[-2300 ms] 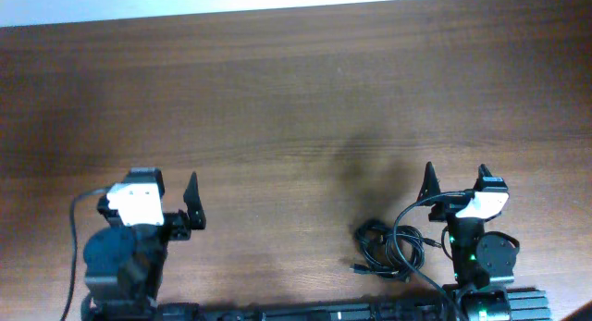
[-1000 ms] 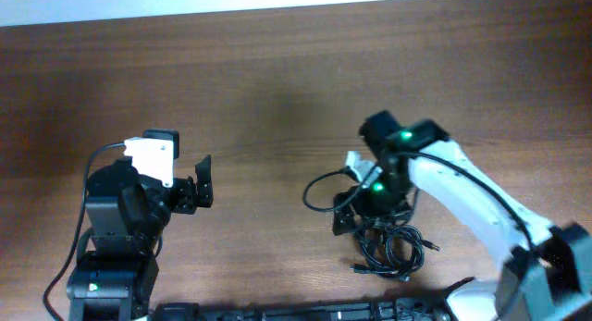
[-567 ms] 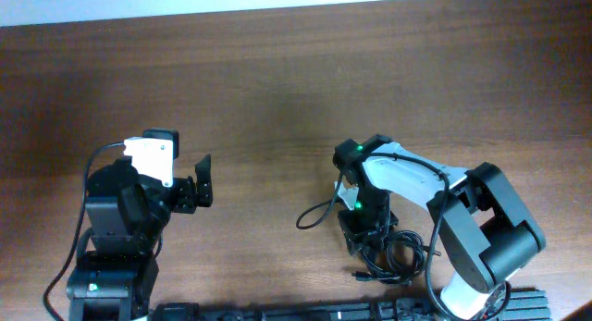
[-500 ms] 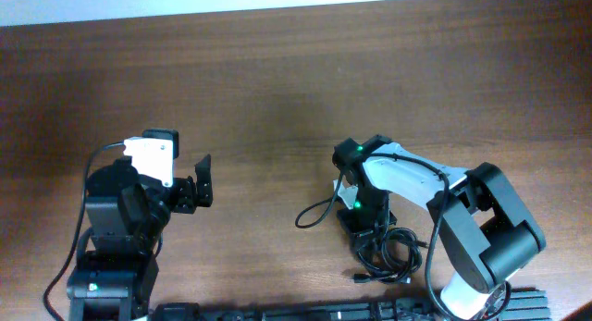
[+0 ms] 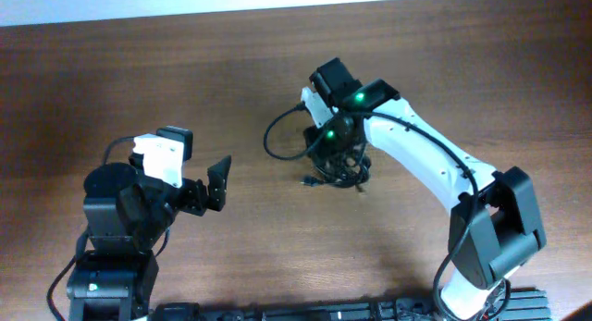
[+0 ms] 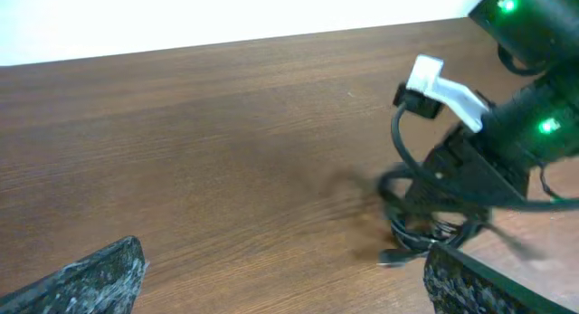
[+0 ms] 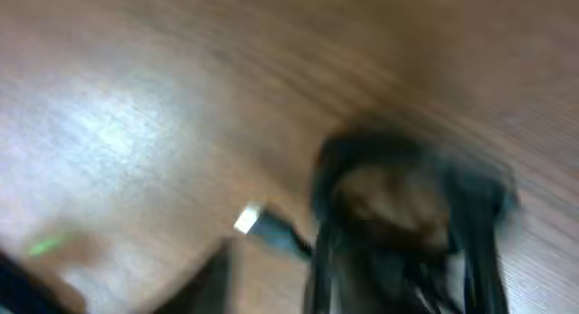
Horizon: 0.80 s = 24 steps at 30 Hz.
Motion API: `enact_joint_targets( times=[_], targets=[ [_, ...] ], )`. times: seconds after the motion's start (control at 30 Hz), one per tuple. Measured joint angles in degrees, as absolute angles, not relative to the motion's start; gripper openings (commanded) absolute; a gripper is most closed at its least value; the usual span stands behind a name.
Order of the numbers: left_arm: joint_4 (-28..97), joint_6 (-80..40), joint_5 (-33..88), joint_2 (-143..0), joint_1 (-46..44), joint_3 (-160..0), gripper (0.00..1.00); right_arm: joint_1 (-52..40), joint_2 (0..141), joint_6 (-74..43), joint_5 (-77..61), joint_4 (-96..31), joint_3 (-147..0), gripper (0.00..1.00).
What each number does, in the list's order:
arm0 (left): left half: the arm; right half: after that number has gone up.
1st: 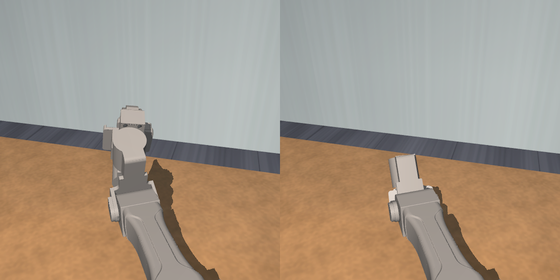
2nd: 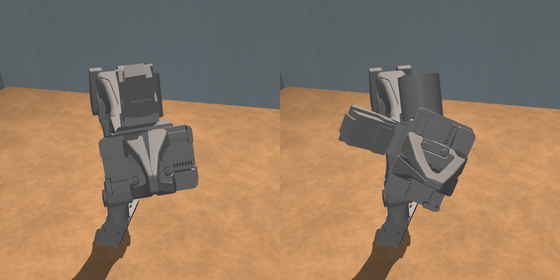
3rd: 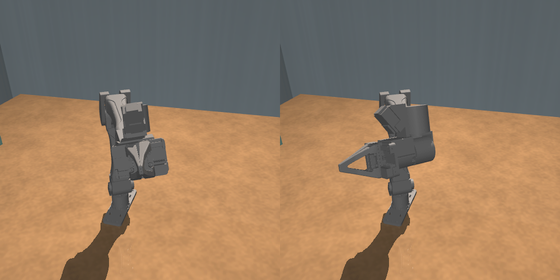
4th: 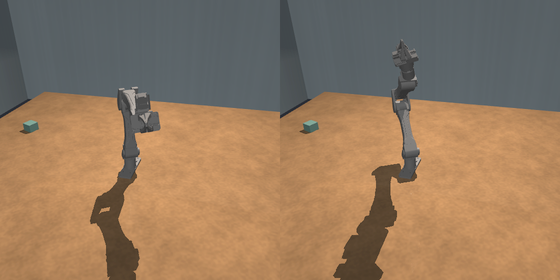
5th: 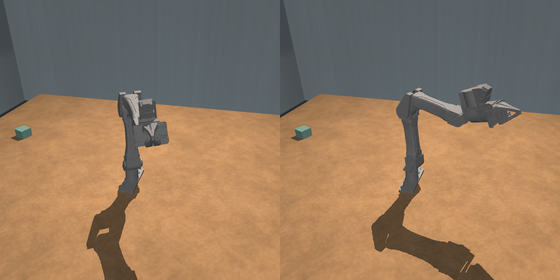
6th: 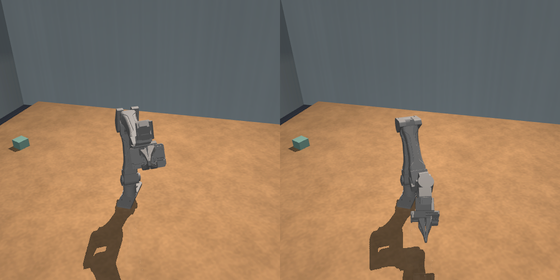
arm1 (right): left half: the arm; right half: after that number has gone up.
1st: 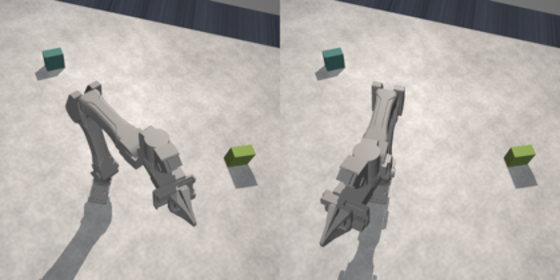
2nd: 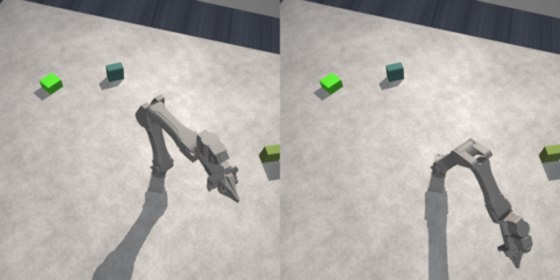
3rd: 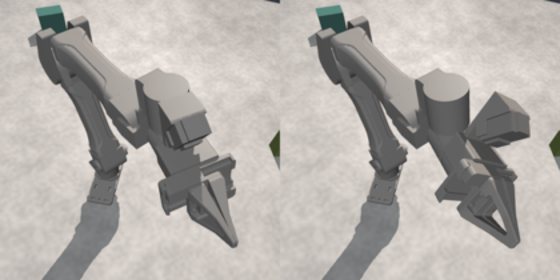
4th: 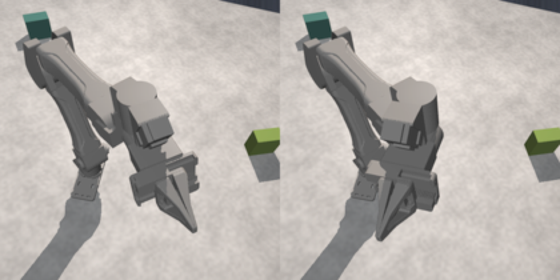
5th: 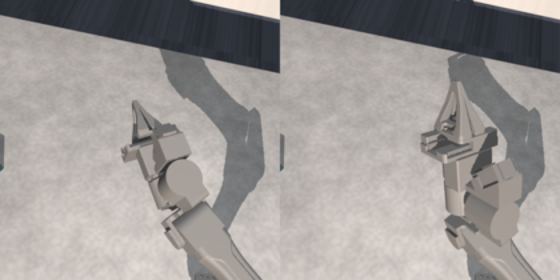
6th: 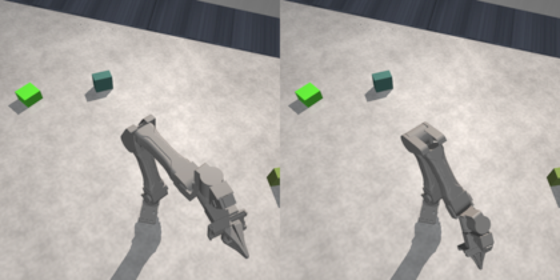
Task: Untangle cables
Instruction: 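Reach the right gripper down and grasp the black cable bundle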
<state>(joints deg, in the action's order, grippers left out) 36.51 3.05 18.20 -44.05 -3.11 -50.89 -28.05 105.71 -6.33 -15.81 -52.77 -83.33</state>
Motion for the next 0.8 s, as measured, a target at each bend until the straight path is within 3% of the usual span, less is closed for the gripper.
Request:
enact_joint_targets(
  times=[0.13, 0.3, 0.43, 0.6, 0.77, 0.8],
  targets=[
    [36.5, 3.0, 19.1, -44.0, -3.1, -50.9, 0.99, -23.9, 105.7, -6.2, -15.2, -53.1, -83.4, 0.99],
    [36.3, 3.0, 19.6, -44.1, -3.1, -50.9, 0.99, -12.5, 105.7, -17.9, -11.7, -53.6, -83.4, 0.98],
    [36.2, 3.0, 19.7, -44.1, -3.1, -50.9, 0.99, -4.5, 105.7, -17.3, -11.4, -62.0, -83.5, 0.99],
    [36.2, 3.0, 19.7, -44.2, -3.1, -50.9, 0.99, -5.1, 105.7, -10.4, -10.6, -66.0, -83.0, 0.99],
    [36.1, 3.0, 19.7, -44.4, -3.1, -50.9, 0.99, -8.6, 105.5, -5.1, -20.8, -52.4, -71.2, 1.00],
    [36.1, 3.0, 19.7, -44.4, -3.1, -50.9, 0.99, -10.2, 105.5, -4.9, -23.3, -46.4, -68.9, 0.93]
  ],
)
